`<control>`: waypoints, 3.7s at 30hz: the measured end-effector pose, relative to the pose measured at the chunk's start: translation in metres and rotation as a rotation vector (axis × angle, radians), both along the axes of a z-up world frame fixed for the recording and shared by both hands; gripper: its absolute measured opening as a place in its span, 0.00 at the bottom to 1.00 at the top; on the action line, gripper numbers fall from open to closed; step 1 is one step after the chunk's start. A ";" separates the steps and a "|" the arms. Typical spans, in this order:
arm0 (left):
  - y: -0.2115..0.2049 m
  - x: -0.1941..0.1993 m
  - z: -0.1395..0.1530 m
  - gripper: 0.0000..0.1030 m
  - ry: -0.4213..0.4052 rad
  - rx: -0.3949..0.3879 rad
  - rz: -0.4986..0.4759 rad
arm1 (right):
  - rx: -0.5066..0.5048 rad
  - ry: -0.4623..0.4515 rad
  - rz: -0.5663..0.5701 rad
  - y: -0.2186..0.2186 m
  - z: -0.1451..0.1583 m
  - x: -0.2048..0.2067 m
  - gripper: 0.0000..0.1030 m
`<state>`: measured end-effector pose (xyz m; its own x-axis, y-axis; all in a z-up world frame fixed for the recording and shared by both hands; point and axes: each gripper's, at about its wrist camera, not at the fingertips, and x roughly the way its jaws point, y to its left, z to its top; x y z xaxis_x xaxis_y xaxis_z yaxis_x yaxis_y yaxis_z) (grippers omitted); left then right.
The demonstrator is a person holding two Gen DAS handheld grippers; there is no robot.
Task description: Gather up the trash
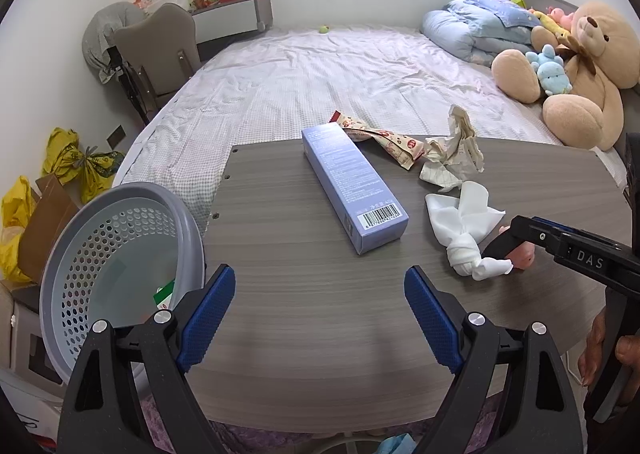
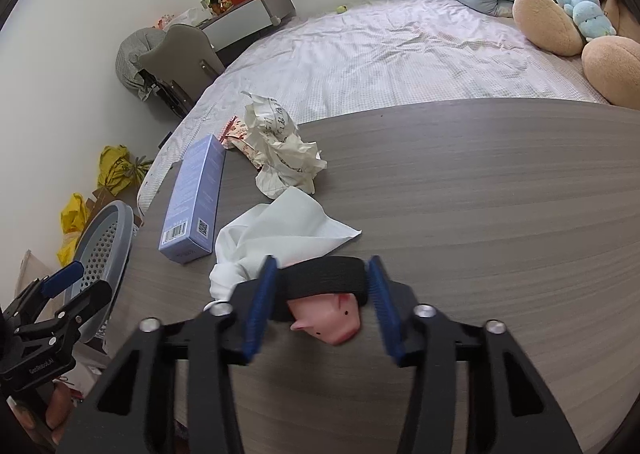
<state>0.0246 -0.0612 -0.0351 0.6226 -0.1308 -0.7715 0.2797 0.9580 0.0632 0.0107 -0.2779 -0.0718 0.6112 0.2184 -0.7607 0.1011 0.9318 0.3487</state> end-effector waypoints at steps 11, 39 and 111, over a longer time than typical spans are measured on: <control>0.001 0.001 0.000 0.82 0.003 -0.001 0.000 | -0.014 -0.048 0.015 0.004 0.017 -0.001 0.06; 0.010 -0.001 -0.002 0.82 0.010 -0.028 0.007 | -0.158 -0.017 0.242 0.052 0.011 -0.022 0.06; -0.034 0.101 -0.040 0.41 0.127 -0.069 0.065 | -0.093 -0.184 -0.026 -0.003 0.050 -0.034 0.05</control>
